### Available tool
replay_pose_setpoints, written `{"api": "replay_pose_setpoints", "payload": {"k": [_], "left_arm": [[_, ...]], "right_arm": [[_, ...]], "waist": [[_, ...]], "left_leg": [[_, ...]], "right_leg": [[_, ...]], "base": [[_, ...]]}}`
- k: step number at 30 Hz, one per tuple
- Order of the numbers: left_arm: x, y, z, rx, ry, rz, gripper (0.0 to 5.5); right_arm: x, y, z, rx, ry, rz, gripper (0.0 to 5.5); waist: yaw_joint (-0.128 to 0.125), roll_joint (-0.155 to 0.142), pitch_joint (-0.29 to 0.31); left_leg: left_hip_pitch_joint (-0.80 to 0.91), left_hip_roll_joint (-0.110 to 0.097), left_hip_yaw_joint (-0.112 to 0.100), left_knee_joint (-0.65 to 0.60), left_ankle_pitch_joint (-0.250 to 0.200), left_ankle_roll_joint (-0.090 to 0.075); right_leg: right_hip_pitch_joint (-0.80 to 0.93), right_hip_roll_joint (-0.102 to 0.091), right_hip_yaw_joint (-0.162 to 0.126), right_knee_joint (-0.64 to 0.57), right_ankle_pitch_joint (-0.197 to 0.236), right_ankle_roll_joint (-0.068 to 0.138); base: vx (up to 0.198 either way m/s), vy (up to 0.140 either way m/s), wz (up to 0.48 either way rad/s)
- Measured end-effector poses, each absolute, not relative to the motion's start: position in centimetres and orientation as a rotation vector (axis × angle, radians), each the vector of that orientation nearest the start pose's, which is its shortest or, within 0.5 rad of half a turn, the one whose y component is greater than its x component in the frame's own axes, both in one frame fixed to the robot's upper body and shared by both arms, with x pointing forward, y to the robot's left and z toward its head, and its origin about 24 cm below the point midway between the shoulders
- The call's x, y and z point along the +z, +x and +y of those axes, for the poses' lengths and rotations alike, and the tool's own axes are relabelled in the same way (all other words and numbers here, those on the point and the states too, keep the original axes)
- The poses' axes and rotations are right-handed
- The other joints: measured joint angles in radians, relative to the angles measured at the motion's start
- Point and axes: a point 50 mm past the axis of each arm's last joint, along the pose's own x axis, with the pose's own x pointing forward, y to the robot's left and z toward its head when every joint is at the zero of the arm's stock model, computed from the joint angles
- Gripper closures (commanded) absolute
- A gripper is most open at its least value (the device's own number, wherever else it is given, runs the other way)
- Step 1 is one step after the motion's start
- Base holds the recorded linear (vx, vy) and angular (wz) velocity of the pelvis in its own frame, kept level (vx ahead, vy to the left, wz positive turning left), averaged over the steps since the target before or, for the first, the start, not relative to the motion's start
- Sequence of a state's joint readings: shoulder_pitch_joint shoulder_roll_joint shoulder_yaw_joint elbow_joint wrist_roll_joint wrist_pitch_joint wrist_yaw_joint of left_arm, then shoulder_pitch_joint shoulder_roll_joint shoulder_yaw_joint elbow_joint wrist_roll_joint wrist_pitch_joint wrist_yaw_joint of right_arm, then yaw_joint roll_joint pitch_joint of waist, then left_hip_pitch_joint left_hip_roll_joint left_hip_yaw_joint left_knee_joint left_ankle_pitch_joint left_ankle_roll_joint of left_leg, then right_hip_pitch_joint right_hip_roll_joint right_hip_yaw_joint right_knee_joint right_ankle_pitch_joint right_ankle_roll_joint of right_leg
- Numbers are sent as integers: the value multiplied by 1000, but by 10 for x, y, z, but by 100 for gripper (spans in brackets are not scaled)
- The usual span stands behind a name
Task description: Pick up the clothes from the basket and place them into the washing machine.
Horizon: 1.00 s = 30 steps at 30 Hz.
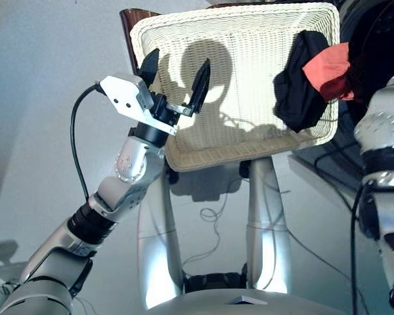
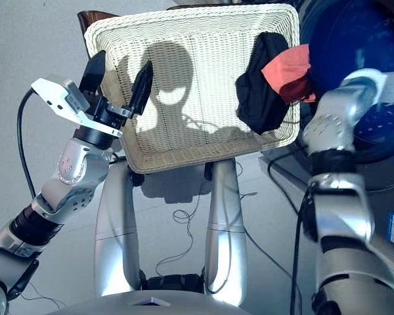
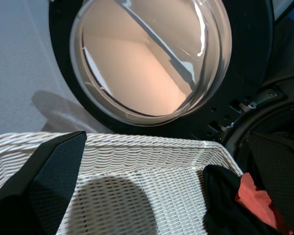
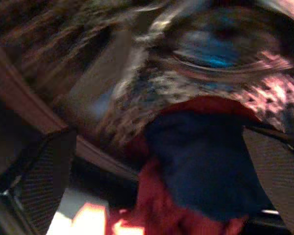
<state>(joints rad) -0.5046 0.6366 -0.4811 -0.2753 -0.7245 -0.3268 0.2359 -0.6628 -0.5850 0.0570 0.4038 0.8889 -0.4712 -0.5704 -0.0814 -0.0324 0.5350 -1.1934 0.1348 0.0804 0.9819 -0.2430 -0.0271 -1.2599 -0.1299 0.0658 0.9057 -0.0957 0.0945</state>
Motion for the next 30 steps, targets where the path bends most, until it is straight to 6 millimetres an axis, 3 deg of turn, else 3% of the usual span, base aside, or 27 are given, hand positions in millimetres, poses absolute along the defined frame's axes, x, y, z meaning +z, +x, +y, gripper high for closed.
{"api": "replay_pose_setpoints", "payload": {"k": [4, 6, 10, 15, 19, 21, 26, 28, 30], "left_arm": [[218, 268, 119, -467, -207, -668, 0], [216, 268, 120, -474, -200, -663, 0], [214, 266, 122, -477, -138, -669, 0], [212, 265, 123, -487, -127, -665, 0], [209, 265, 123, -487, -129, -655, 0], [207, 264, 121, -501, -136, -647, 0], [207, 264, 118, -515, -163, -651, 0], [207, 264, 115, -533, -180, -647, 0], [205, 264, 115, -535, -191, -639, 0]], "right_arm": [[178, 321, -240, -384, 182, -561, 0], [170, 317, -224, -305, 40, -548, 0], [169, 314, -189, -130, -249, -584, 0], [179, 324, -168, -38, -476, -618, 0], [180, 338, -160, -14, -567, -593, 0], [169, 355, -160, -25, -610, -498, 0], [145, 373, -163, -50, -629, -343, 0], [134, 379, -168, -79, -614, -266, 0], [130, 384, -174, -113, -590, -212, 0]], "waist": [[-10, 0, 0], [-12, 0, 0], [-7, 0, 0], [8, 0, 0], [17, -1, -2], [26, -3, -1], [37, -3, -2], [40, -2, -3], [42, -1, -2]], "left_leg": [[4, 1, 0, -6, -1, -2], [3, 0, 0, -4, -1, -2], [4, 0, 0, -3, -1, -3], [13, -3, -1, -1, -3, -5], [27, -2, -1, 1, -4, -9], [43, -1, -4, 0, -6, -12], [48, 0, -14, -3, -9, -25], [45, 0, -14, -5, -5, -19], [39, 0, -15, -5, -9, -23]], "right_leg": [[0, 2, -1, 1, -3, -3], [0, 2, 0, 2, -3, -3], [0, 2, 0, 4, -3, -3], [6, 0, 1, 12, -8, -3], [14, 0, -2, 20, -11, -9], [29, 1, -8, 25, -19, -11], [37, 0, -12, 24, -23, -15], [34, 0, -13, 22, -22, -17], [28, 1, -15, 25, -24, -16]], "base": [[0, 0, 0], [0, 0, 0], [22, -2, 1], [17, -2, 8], [22, 0, 6], [0, 0, 0], [0, 0, 0], [0, 0, 0], [0, 0, 0]]}}
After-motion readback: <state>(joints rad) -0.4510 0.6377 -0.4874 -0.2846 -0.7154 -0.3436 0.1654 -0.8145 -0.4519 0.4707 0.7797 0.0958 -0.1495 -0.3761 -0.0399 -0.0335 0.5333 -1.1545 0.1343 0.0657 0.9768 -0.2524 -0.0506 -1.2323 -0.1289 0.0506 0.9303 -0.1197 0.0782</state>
